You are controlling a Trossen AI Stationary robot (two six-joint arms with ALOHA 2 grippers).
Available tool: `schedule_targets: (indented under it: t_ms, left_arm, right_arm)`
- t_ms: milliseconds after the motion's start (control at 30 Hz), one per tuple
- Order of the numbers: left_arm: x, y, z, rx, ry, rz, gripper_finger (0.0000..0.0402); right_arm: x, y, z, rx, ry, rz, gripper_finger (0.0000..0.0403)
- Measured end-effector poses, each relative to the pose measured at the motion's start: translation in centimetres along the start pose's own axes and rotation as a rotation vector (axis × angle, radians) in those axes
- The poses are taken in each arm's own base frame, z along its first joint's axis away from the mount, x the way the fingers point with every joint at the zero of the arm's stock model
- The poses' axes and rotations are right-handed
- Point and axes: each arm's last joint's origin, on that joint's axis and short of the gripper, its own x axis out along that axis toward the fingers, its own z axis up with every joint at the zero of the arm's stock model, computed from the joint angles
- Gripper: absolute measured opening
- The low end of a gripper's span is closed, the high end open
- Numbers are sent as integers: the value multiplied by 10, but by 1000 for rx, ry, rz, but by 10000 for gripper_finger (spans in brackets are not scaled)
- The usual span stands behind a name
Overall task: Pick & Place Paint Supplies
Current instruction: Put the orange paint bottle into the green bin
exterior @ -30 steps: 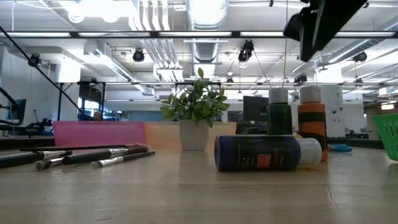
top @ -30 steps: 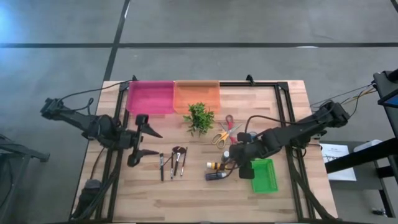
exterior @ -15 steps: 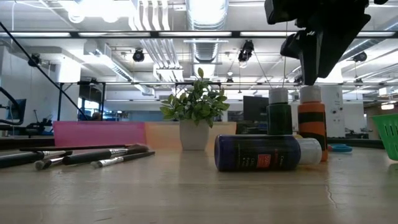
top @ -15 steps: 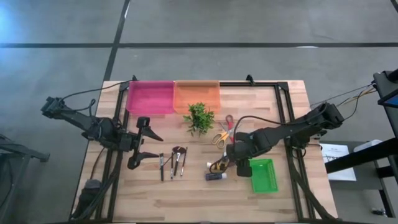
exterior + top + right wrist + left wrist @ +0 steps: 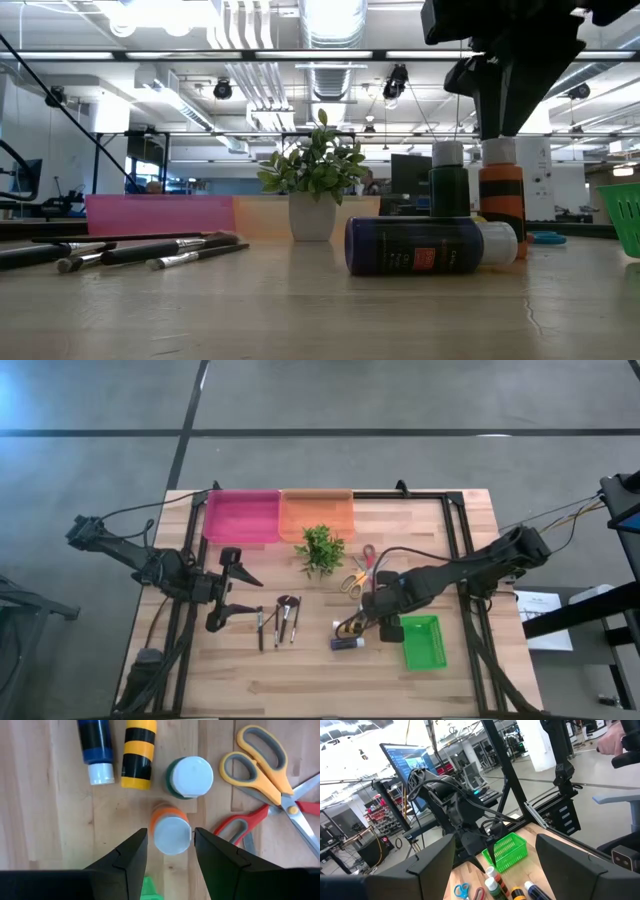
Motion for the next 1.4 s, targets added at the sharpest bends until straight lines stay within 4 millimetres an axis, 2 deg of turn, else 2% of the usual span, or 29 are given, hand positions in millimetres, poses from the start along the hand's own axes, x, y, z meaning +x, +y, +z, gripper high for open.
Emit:
schedule_targets:
  t_ms: [333, 733, 800, 967, 1033, 1233, 1400]
  left_arm:
    - [0, 0, 0, -3, 3, -1, 287]
    - [0, 0, 0, -4, 3, -2, 287]
    - [0, 0, 0, -4, 3, -2, 287]
    - [0, 0, 0, -7, 4, -2, 287]
    - [0, 0, -1, -11, 6, -4, 287]
    - [0, -1, -1, -17, 13, -7, 287]
    - [0, -1, -1, -17, 14, -7, 287]
  right_arm:
    - [11, 1, 1, -18, 33, -24, 162]
    - [13, 1, 0, -26, 38, -25, 161]
    - [14, 1, 0, -26, 42, -26, 154]
    - [16, 1, 1, -30, 37, -25, 107]
    - [16, 1, 1, -30, 37, -25, 107]
    - [10, 0, -4, 10, 96, -43, 107]
    - [-11, 8, -15, 63, 120, -47, 107]
